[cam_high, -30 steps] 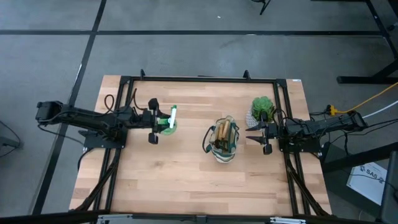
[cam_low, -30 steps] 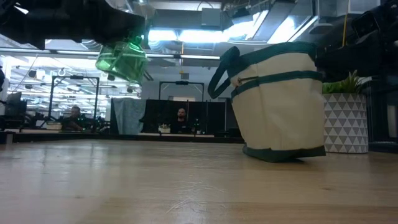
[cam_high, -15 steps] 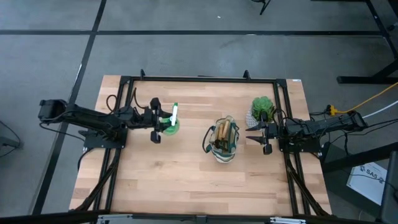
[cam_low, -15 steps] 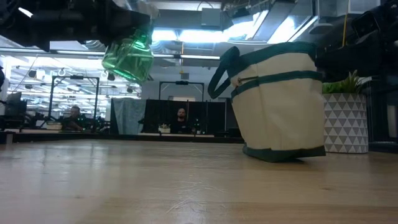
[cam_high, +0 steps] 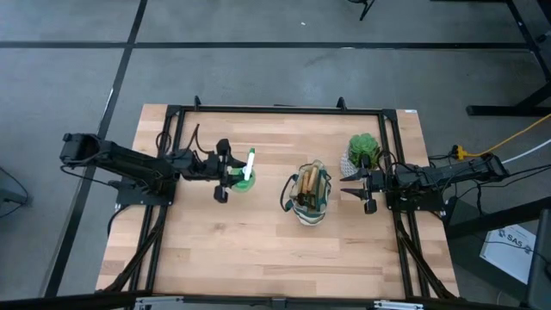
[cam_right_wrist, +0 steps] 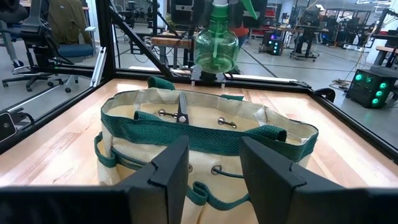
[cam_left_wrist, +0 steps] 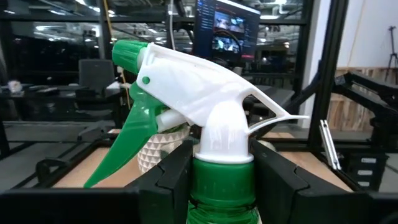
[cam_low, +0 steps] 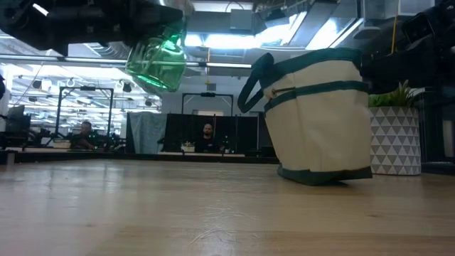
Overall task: Pick & Place Garden tools in Gardening bag
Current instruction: Put the green spray bottle into the white gardening bag
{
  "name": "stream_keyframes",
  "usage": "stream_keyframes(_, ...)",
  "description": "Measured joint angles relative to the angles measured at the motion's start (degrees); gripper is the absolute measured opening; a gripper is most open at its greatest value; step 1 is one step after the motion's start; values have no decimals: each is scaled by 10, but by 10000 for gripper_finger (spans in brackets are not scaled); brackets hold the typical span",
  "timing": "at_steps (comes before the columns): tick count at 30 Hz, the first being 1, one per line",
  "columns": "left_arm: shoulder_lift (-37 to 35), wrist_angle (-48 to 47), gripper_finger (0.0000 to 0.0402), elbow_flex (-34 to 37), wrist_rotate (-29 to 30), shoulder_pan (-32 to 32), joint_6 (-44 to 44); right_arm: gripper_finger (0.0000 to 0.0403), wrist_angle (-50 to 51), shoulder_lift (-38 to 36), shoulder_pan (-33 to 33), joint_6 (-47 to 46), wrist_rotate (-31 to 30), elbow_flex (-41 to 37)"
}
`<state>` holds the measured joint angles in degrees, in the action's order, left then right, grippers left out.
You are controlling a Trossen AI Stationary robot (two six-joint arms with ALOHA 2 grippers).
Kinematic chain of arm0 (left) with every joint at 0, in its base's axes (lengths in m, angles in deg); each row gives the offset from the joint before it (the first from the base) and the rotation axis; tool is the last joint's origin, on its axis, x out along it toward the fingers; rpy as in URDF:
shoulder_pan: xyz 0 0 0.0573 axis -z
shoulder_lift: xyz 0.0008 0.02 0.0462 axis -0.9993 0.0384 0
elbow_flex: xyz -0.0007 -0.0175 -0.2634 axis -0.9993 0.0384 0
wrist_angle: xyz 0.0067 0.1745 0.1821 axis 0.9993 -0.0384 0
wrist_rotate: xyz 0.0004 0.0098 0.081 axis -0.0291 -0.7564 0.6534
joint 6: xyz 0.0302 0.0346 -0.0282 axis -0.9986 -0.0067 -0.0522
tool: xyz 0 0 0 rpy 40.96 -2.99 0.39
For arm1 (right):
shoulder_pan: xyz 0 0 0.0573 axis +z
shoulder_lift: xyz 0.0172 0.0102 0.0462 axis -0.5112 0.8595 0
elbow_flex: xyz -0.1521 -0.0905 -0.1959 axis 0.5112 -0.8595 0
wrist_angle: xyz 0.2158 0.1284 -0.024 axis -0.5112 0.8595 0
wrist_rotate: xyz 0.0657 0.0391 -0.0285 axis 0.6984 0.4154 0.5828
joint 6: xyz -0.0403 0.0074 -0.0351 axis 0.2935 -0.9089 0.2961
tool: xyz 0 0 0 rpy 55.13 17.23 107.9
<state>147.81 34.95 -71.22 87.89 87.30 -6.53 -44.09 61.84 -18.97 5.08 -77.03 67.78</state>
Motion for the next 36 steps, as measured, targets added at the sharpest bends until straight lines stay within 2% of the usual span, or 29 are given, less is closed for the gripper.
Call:
stream_keyframes(20,114,4,128,-133,0,36,-39,147,0,0,0,0,0,0)
stream_keyframes(29,212,8,128,-234,0,35,-81,147,0,0,0,0,0,0)
stream_keyframes(32,241,8,129,-269,-17,35,-89,147,0,0,0,0,0,0)
stream_keyframes(36,270,36,129,-299,-70,35,-75,147,0,0,0,0,0,0)
